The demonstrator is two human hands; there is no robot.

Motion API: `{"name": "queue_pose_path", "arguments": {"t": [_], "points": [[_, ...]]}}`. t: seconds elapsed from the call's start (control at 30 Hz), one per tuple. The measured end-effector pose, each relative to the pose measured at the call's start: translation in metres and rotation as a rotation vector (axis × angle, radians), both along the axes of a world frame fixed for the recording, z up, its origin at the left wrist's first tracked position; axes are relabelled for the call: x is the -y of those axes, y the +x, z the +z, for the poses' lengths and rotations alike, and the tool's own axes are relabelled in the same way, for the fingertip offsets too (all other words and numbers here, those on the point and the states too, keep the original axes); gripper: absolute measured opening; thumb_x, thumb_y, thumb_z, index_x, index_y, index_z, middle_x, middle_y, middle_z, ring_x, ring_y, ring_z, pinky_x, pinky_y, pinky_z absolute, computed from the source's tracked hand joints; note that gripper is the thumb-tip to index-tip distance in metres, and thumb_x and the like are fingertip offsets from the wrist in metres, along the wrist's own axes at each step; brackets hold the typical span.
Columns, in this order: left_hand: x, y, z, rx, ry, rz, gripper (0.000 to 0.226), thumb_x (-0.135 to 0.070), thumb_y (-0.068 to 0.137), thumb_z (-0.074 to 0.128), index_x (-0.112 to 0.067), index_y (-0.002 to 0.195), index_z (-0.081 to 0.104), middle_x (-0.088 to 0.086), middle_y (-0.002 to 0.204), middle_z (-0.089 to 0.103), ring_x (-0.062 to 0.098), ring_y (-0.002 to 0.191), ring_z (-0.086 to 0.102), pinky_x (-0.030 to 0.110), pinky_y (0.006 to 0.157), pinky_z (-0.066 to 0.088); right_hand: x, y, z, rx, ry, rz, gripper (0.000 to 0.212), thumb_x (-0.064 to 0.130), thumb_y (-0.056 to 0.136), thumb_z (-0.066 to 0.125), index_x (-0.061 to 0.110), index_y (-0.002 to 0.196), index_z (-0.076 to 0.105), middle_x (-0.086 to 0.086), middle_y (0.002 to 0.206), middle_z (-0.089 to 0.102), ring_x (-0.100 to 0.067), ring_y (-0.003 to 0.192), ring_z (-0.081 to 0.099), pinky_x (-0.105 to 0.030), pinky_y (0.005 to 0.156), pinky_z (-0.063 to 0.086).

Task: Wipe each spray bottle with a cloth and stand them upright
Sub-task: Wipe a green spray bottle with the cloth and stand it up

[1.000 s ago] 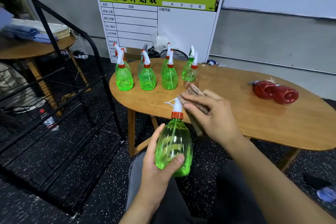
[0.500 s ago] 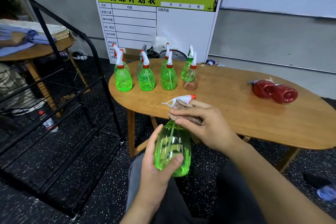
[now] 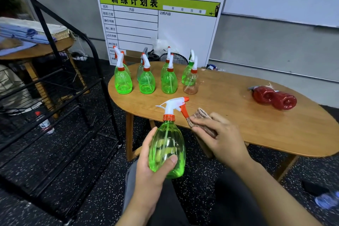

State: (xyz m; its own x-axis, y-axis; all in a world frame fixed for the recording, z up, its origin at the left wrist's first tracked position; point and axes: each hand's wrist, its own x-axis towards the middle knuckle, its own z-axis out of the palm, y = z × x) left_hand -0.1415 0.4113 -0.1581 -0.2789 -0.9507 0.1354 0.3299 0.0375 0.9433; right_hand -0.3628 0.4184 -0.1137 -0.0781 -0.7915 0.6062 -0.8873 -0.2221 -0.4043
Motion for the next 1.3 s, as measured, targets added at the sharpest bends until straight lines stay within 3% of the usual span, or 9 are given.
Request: {"name": "queue_pose_path", "arguments": {"t": [0.13, 0.27, 0.4, 0.53, 0.67, 0.83, 1.07, 1.13, 1.3], "points": [[-0.004, -0.001, 0.001, 0.009, -0.011, -0.024, 0.094, -0.031, 0.065, 0.088, -0.031, 0.151, 0.049, -0.005, 0.132, 0.072, 0.019, 0.119, 0.072, 0.026, 0.091, 0.059, 0.005, 0.010, 0.019, 0.132, -0.124, 0.016, 0.035, 0.048, 0.096, 0.064, 0.034, 0.126, 0.073, 0.019, 0.093, 0.056, -0.003, 0.078, 0.057, -0.017, 0.064, 0.048], [-0.006, -0.001, 0.002, 0.023, -0.018, -0.035, 0.095, -0.030, 0.066, 0.087, -0.030, 0.152, 0.047, -0.003, 0.133, 0.072, 0.021, 0.120, 0.071, 0.028, 0.093, 0.059, 0.012, 0.014, 0.017, 0.127, -0.097, 0.013, 0.034, 0.053, 0.097, 0.061, 0.041, 0.128, 0.067, 0.011, 0.091, 0.058, -0.006, 0.077, 0.057, -0.023, 0.062, 0.051], [-0.002, 0.000, 0.003, 0.000, -0.003, -0.007, 0.094, -0.031, 0.064, 0.087, -0.030, 0.150, 0.049, -0.009, 0.129, 0.074, 0.015, 0.116, 0.072, 0.023, 0.089, 0.058, -0.003, 0.006, -0.006, 0.046, -0.004, 0.037, 0.036, 0.057, 0.096, 0.058, 0.043, 0.127, 0.069, 0.017, 0.087, 0.055, -0.005, 0.071, 0.055, -0.013, 0.055, 0.042], [-0.001, 0.000, 0.002, -0.009, 0.001, -0.002, 0.093, -0.030, 0.065, 0.088, -0.032, 0.149, 0.050, -0.006, 0.130, 0.073, 0.017, 0.117, 0.072, 0.025, 0.090, 0.059, -0.014, -0.001, 0.000, 0.216, -0.025, 0.044, 0.031, 0.043, 0.093, 0.068, 0.038, 0.123, 0.072, 0.014, 0.097, 0.063, -0.006, 0.081, 0.061, -0.010, 0.062, 0.047], [-0.003, 0.001, 0.000, 0.000, -0.010, -0.028, 0.093, -0.032, 0.065, 0.089, -0.036, 0.150, 0.050, -0.003, 0.134, 0.071, 0.022, 0.121, 0.071, 0.030, 0.094, 0.059, 0.001, 0.005, 0.032, 0.409, -0.119, 0.020, 0.032, 0.035, 0.090, 0.071, 0.032, 0.122, 0.074, 0.010, 0.104, 0.066, -0.006, 0.090, 0.065, -0.017, 0.072, 0.055], [-0.004, 0.000, -0.001, 0.028, -0.028, -0.044, 0.096, -0.030, 0.065, 0.090, -0.032, 0.151, 0.048, -0.002, 0.135, 0.071, 0.024, 0.122, 0.070, 0.032, 0.096, 0.059, 0.021, 0.004, 0.037, 0.316, -0.071, -0.008, 0.032, 0.035, 0.092, 0.074, 0.030, 0.124, 0.076, 0.009, 0.102, 0.068, -0.008, 0.089, 0.066, -0.035, 0.077, 0.060], [0.000, 0.002, -0.001, -0.006, -0.024, -0.032, 0.096, -0.029, 0.064, 0.089, -0.033, 0.151, 0.048, -0.005, 0.134, 0.071, 0.021, 0.119, 0.071, 0.032, 0.094, 0.060, 0.018, 0.008, 0.036, 0.218, -0.094, 0.014, 0.032, 0.034, 0.092, 0.075, 0.029, 0.124, 0.075, 0.015, 0.097, 0.065, -0.004, 0.083, 0.064, -0.017, 0.069, 0.053], [0.000, 0.001, -0.002, -0.018, -0.011, -0.028, 0.095, -0.030, 0.064, 0.089, -0.035, 0.150, 0.049, -0.005, 0.132, 0.072, 0.020, 0.118, 0.072, 0.031, 0.092, 0.060, 0.021, 0.008, 0.037, 0.198, -0.078, -0.048, 0.033, 0.040, 0.092, 0.072, 0.033, 0.124, 0.074, 0.017, 0.095, 0.064, -0.004, 0.080, 0.063, -0.022, 0.068, 0.055], [0.001, 0.001, 0.002, -0.053, 0.031, -0.007, 0.091, -0.032, 0.065, 0.088, -0.039, 0.148, 0.052, -0.003, 0.132, 0.073, 0.022, 0.121, 0.071, 0.033, 0.094, 0.060, 0.004, 0.011, 0.048, 0.394, -0.073, 0.021, 0.030, 0.034, 0.091, 0.074, 0.033, 0.120, 0.077, 0.016, 0.100, 0.068, -0.004, 0.092, 0.065, -0.015, 0.077, 0.052]]}}
